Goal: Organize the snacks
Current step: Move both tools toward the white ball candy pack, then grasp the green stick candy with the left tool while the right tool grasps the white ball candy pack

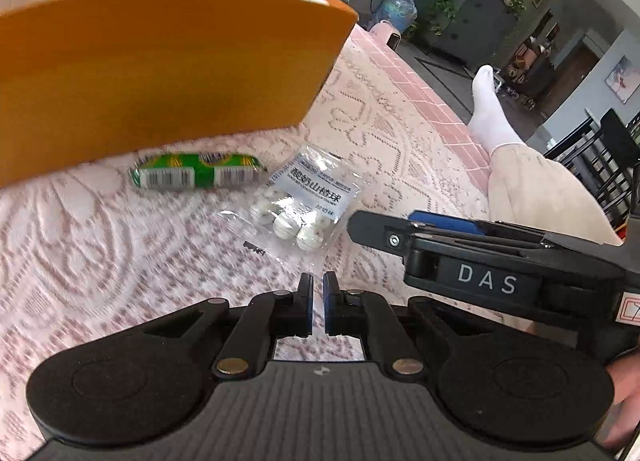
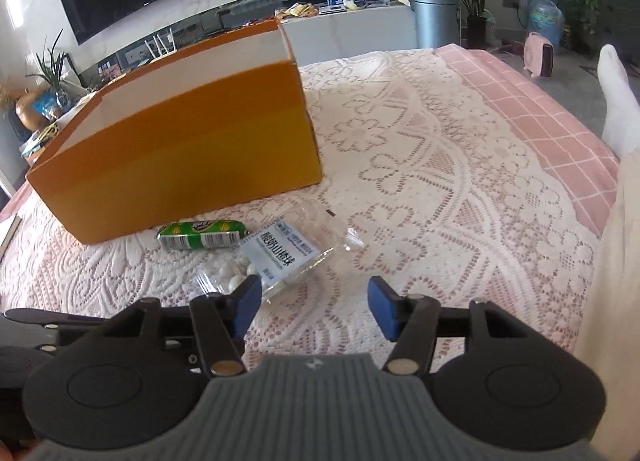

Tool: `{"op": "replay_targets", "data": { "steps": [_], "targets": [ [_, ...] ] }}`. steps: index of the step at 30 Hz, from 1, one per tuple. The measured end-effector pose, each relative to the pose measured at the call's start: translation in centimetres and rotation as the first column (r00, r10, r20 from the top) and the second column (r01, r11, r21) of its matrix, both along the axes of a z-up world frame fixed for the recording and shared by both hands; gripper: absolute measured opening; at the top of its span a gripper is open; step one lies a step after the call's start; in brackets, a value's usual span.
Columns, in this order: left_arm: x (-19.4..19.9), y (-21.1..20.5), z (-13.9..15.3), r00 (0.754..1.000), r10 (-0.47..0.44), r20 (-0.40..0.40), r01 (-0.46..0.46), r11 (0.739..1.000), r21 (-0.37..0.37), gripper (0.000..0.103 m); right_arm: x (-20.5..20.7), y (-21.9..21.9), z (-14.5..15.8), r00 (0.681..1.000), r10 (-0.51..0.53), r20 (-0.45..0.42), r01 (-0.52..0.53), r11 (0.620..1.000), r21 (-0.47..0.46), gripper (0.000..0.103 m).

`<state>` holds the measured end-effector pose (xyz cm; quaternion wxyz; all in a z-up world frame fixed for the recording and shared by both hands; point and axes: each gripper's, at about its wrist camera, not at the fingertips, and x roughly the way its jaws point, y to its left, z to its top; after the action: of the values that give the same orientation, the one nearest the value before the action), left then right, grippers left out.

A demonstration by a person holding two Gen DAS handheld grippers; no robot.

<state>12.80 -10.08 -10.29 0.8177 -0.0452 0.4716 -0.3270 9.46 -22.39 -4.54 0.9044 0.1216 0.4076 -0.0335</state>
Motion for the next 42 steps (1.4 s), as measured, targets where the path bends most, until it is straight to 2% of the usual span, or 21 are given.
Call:
{"op": "replay_targets", "data": {
  "steps": [3, 4, 5, 9, 14, 22, 27, 32, 35, 38, 42],
  "targets": [
    [0.1, 0.5, 0.9, 0.997, 0.014, 0.079, -0.019, 0.998, 0.059, 0.018, 0.3, -0.4, -0.2, 1.0, -0.007, -0.007, 0.007, 1.0, 0.029, 0.058],
    [0.2, 0.7, 1.2, 0.994, 0.018, 0.109, -0.028, 0.996, 0.087, 0.028, 0.4, -0.4, -0.2, 1.0, -0.012, -0.006, 0.012, 0.999, 0.043, 0.061],
    [0.2, 0.9, 1.3, 0.99, 0.026, 0.138, -0.042, 0.993, 0.112, 0.034, 0.5, -0.5, -0.2, 1.0, -0.016, -0.006, 0.016, 0.998, 0.056, 0.062],
    [1.3, 2.0, 1.7, 0.972, 0.035, 0.233, -0.079, 0.981, 0.18, 0.046, 0.7, 0.2, -0.4, 1.0, -0.007, -0.01, 0.008, 0.997, 0.072, 0.066],
    [3.4, 2.3, 1.6, 0.952, -0.04, 0.304, -0.047, 0.96, 0.275, 0.057, 1.3, 1.2, -0.8, 0.999, 0.033, -0.011, -0.031, 0.994, 0.101, 0.069],
    [5.9, 1.6, -0.1, 0.947, -0.178, 0.267, 0.088, 0.945, 0.316, 0.057, 2.6, 0.8, -1.4, 1.0, 0.014, -0.016, -0.012, 0.993, 0.119, 0.07],
    [5.8, 1.3, -0.3, 0.946, -0.203, 0.253, 0.121, 0.944, 0.307, 0.056, 3.3, 0.5, -1.9, 1.0, 0.012, -0.023, -0.008, 0.988, 0.153, 0.069],
    [4.9, 0.8, 0.0, 0.948, -0.248, 0.202, 0.193, 0.947, 0.257, 0.036, 4.0, 1.0, -1.8, 0.999, 0.033, -0.02, -0.031, 0.994, 0.108, 0.069],
    [4.7, 0.6, 0.0, 0.956, -0.237, 0.176, 0.194, 0.954, 0.229, 0.031, 4.4, 0.7, -2.0, 0.999, 0.018, -0.029, -0.015, 0.994, 0.112, 0.069],
    [4.9, 0.6, -0.1, 0.967, -0.222, 0.125, 0.203, 0.968, 0.147, 0.025, 4.7, 0.9, -2.1, 1.0, 0.01, -0.029, -0.007, 0.996, 0.092, 0.07],
    [4.5, 0.1, -0.4, 0.965, -0.224, 0.139, 0.2, 0.965, 0.17, 0.023, 5.1, 1.5, -2.2, 0.999, 0.012, -0.031, -0.011, 1.0, 0.025, 0.07]
  ]
}}
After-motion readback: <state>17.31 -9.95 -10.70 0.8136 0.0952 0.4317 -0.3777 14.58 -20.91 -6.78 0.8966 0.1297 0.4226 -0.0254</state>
